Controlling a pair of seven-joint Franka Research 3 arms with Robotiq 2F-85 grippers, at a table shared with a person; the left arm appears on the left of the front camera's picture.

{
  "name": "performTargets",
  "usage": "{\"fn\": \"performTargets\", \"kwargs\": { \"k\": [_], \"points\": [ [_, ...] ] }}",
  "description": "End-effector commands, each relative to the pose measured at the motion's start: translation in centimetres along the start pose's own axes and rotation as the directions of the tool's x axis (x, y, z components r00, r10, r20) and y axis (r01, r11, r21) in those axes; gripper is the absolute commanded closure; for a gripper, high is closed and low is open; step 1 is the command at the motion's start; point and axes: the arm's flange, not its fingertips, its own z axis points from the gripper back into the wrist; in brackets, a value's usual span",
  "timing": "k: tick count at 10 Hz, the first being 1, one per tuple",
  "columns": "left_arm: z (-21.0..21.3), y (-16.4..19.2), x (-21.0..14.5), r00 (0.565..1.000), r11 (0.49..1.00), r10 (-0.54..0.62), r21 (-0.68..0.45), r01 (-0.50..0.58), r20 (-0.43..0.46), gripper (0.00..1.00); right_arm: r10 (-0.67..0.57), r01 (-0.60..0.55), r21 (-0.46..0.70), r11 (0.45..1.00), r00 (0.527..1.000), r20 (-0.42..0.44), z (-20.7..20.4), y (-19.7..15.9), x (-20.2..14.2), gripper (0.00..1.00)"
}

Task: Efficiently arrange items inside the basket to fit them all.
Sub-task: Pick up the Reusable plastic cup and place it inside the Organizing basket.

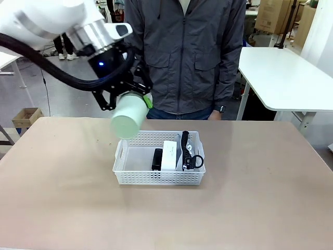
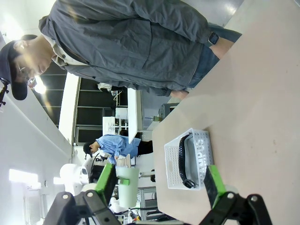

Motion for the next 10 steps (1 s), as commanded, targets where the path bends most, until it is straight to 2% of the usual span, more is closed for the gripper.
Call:
{"fn": "performTargets", "kwargs": {
  "k": [1,2,4,5,7,8,10],
  "points": [
    [-1.1,-2.2,2.7,0.997,0.995,0.083,0.061,-0.082,-0.011,0.09,-0.019,0.019,0.028,0.999,1.000,0.008,0.0,0.5,0.1,0.00],
    [-2.3,-2.6,4.2,0.988,0.984,0.155,0.093,-0.153,-0.013,0.09,-0.019,0.019,0.028,0.999,1.000,0.008,0.0,0.5,0.1,0.00],
    [-5.6,-2.9,5.8,0.981,0.958,0.179,0.215,-0.192,0.077,0.09,-0.019,0.019,0.028,0.999,1.000,0.008,0.0,0.5,0.1,0.00],
    [-6.6,-2.4,6.0,0.977,0.949,0.155,0.254,-0.189,0.147,0.09,-0.019,0.019,0.028,0.999,1.000,0.008,0.0,0.5,0.1,0.00],
    [-9.8,-0.8,6.3,0.973,0.926,0.083,0.344,-0.156,0.218,0.09,-0.019,0.019,0.028,0.999,1.000,0.008,0.0,0.5,0.1,0.00],
    [-11.1,-0.2,6.1,0.984,0.928,0.022,0.362,-0.086,0.179,0.09,-0.019,0.019,0.028,0.999,1.000,0.008,0.0,0.5,0.1,0.00],
    [-12.7,1.1,5.3,0.976,0.913,-0.035,0.404,-0.056,0.215,0.09,-0.019,0.019,0.028,0.999,1.000,0.008,0.0,0.5,0.1,0.00]
  ]
}}
